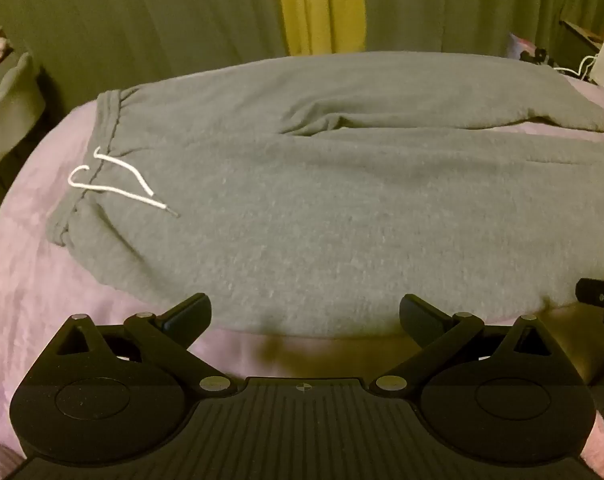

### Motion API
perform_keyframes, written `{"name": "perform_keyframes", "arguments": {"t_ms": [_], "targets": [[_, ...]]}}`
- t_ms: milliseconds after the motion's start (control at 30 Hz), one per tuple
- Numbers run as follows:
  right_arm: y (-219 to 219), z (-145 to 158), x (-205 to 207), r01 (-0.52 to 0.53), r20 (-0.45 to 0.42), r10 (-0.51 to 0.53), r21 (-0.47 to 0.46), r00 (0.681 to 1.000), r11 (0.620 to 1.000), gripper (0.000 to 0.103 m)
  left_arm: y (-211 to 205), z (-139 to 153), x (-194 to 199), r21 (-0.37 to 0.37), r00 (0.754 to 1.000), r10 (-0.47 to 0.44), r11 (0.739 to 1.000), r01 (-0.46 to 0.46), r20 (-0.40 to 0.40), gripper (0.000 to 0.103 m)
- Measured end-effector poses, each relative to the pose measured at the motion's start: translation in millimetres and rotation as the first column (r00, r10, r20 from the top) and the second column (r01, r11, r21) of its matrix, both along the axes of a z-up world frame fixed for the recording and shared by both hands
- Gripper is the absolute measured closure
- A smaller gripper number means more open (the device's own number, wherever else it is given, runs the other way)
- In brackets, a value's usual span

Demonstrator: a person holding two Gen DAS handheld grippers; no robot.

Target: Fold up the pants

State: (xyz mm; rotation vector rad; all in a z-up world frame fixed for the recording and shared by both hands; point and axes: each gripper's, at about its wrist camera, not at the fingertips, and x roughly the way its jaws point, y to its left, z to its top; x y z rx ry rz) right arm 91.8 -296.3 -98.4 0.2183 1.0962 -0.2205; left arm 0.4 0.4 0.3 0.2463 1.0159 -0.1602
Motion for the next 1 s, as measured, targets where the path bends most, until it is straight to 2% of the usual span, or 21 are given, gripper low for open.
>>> {"name": "perform_keyframes", "arguments": {"t_ms": [300,1000], "targets": [[0.1,-1.2,2.2,0.004,-0.013,-0.004,0.004,1.0,1.0,0.004,-0.8,-4.0,0.0,0.017,1.0,0.003,1.0,-0.003,0.006,0.0],[0.3,-2.4,3.8,-0.002,-0.003,0.002,0.003,1.0,1.0,0.004,5.2,-6.6,4.0,0.003,0.999,0.033,0.999,-0.033,-0.006,0.0]]}}
